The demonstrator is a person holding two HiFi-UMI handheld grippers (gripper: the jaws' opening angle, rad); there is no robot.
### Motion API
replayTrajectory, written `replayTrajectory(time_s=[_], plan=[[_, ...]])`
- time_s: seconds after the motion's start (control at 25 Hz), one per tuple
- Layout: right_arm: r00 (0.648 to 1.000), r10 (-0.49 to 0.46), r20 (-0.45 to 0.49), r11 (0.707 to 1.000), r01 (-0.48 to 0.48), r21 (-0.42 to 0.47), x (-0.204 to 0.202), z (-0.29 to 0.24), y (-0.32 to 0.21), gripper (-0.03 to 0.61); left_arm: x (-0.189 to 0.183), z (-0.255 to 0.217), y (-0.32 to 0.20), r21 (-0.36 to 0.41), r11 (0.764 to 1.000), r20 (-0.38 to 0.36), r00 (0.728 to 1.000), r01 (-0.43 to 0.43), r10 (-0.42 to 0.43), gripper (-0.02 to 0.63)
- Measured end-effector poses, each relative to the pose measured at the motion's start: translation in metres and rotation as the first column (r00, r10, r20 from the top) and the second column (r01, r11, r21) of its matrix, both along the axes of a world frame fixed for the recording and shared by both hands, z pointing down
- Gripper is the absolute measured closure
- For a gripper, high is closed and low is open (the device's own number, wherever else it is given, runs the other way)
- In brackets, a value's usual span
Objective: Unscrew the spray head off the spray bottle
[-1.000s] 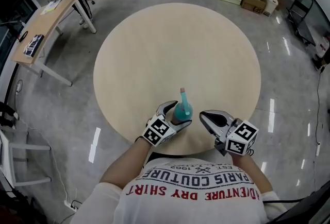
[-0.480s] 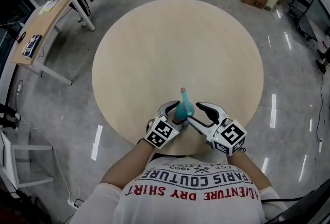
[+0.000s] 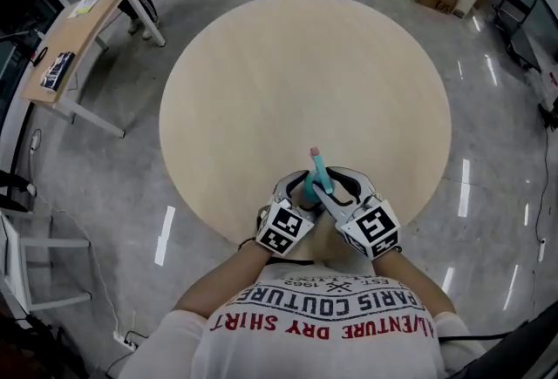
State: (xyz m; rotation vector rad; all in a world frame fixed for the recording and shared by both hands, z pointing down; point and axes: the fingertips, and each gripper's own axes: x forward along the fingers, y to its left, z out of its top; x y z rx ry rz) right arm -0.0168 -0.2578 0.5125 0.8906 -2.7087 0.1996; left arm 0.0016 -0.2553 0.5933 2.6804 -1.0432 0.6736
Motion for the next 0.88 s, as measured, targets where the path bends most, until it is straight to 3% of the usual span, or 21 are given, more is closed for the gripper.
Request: replayTrajectory(time_s=[0.12,0.28,0.36,0.52,0.6,0.72,0.84,0.88], plan=[[0.998,-0.054,-0.016,0.999,0.054,-0.002,-0.003,-0.001,0.005,0.439,-0.001,-0.001,0.004,-0.003,0.999,0.004,0.999,-0.037,0.037,0.282],[0.971,-0.239,-0.023,0.971,0.239,-0.012,-0.005,-0.001,0.021,0.445,-0.001,0.001,0.020,-0.014,0.980,0.014,0.980,-0.198,0.199,0.284],[0.931,-0.364,-0.020,0.931,0.364,-0.019,-0.006,-0.001,0.033,0.445,-0.001,0.001,0.032,-0.018,0.951,0.010,0.951,-0.308,0.309,0.284],[0.824,-0.566,0.005,0.824,0.566,-0.027,-0.008,-0.004,0.054,0.446,0.000,-0.001,0.053,-0.032,0.866,0.037,0.865,-0.499,0.500,0.284],[0.810,-0.586,0.016,0.809,0.586,-0.041,-0.008,-0.003,0.057,0.445,0.000,-0.001,0.055,-0.035,0.853,0.037,0.853,-0.520,0.521,0.283],[0.848,-0.530,0.011,0.848,0.531,-0.015,-0.008,-0.005,0.053,0.440,-0.002,-0.001,0.052,-0.036,0.884,0.008,0.884,-0.466,0.467,0.282],[0.932,-0.356,0.059,0.934,0.356,0.014,-0.001,-0.007,0.040,0.354,-0.005,-0.002,0.036,-0.048,0.956,-0.035,0.957,-0.289,0.287,0.282],[0.955,-0.285,0.079,0.958,0.285,0.011,0.002,-0.006,0.033,0.353,-0.006,-0.002,0.029,-0.047,0.975,-0.032,0.976,-0.216,0.214,0.282]])
